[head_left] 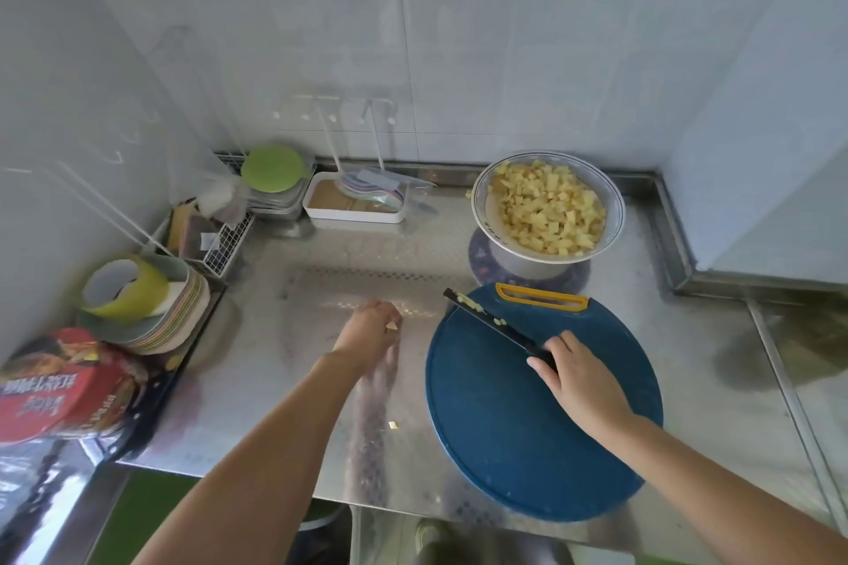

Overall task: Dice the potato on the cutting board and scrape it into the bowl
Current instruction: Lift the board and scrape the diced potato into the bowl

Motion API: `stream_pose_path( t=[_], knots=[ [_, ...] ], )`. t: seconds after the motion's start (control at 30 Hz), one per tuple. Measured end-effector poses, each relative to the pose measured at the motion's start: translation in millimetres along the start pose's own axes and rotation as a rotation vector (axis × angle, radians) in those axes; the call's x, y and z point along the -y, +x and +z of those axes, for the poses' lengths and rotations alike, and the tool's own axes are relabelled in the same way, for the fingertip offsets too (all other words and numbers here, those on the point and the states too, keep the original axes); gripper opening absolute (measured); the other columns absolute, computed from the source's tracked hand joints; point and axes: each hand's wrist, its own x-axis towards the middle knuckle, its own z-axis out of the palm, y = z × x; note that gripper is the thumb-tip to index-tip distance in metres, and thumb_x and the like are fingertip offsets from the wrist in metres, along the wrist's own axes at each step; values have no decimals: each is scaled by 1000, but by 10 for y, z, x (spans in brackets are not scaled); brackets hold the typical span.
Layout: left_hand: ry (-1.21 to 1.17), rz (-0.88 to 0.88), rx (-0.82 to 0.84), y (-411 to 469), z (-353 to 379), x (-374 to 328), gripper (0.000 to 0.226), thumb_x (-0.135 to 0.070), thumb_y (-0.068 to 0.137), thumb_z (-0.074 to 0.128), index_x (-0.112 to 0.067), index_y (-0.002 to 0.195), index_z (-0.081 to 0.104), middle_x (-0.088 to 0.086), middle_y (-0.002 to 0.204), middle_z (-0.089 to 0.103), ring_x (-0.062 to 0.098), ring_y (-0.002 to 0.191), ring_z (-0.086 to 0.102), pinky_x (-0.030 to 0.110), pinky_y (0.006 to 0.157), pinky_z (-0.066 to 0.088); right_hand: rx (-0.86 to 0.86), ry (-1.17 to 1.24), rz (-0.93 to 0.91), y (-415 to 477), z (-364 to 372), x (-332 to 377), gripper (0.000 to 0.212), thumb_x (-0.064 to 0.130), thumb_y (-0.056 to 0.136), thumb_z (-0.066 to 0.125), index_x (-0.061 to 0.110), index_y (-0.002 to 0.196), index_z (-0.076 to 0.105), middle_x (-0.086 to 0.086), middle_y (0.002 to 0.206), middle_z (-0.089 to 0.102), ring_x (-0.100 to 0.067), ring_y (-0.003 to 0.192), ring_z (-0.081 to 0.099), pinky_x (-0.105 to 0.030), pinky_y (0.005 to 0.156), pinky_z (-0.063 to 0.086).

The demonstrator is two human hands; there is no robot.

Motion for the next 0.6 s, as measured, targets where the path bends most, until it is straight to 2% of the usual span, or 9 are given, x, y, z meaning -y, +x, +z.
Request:
stream_pose_path(
  t=[0.1,0.2,0.37,0.43,0.5,0.53,0.6],
  knots=[
    [25,-8,57,-21,-4,17,14,-11,88,59,-16,101,65,3,108,63,18,94,62,25,83,49,34,41,19,9,-53,54,44,48,94,42,11,83,61,0,77,55,-13,49,56,-18,40,34],
    [99,21,130,-109,7,31,20,-16,84,66,-16,103,62,0,108,61,18,93,61,25,82,48,59,75,29,14,-88,119,46,50,94,39,10,85,61,0,79,54,-14,49,56,-19,39,36],
    [47,-3,108,-245,41,74,21,-18,85,67,-17,105,62,3,110,60,17,92,60,26,83,49,96,133,60,61,-120,216,54,55,93,32,10,89,61,-1,83,53,-15,55,57,-17,44,35],
    [-24,-23,28,-281,5,-3,21,-20,88,63,-16,108,60,3,112,58,17,91,60,25,79,48,75,133,58,114,-170,255,50,53,92,38,9,87,60,-1,81,52,-13,52,52,-17,41,33],
    [-109,-23,-132,-300,-72,-174,27,-22,91,58,-15,117,56,3,116,54,18,92,58,25,77,47,44,97,68,183,-256,274,40,47,91,50,9,84,59,-1,76,53,-12,46,48,-13,39,24],
    [-136,10,-230,-307,-117,-286,32,-20,92,57,-15,123,54,5,120,51,20,96,56,25,78,45,33,70,81,221,-320,277,35,43,90,56,9,82,58,-1,73,54,-15,44,49,-11,40,22],
    [-71,165,-434,-299,-211,-558,47,-14,86,61,-16,132,50,11,124,46,27,108,49,30,85,45,8,-9,103,328,-503,267,34,41,91,61,8,84,58,-1,68,57,-21,46,57,-19,40,24]
  ],
)
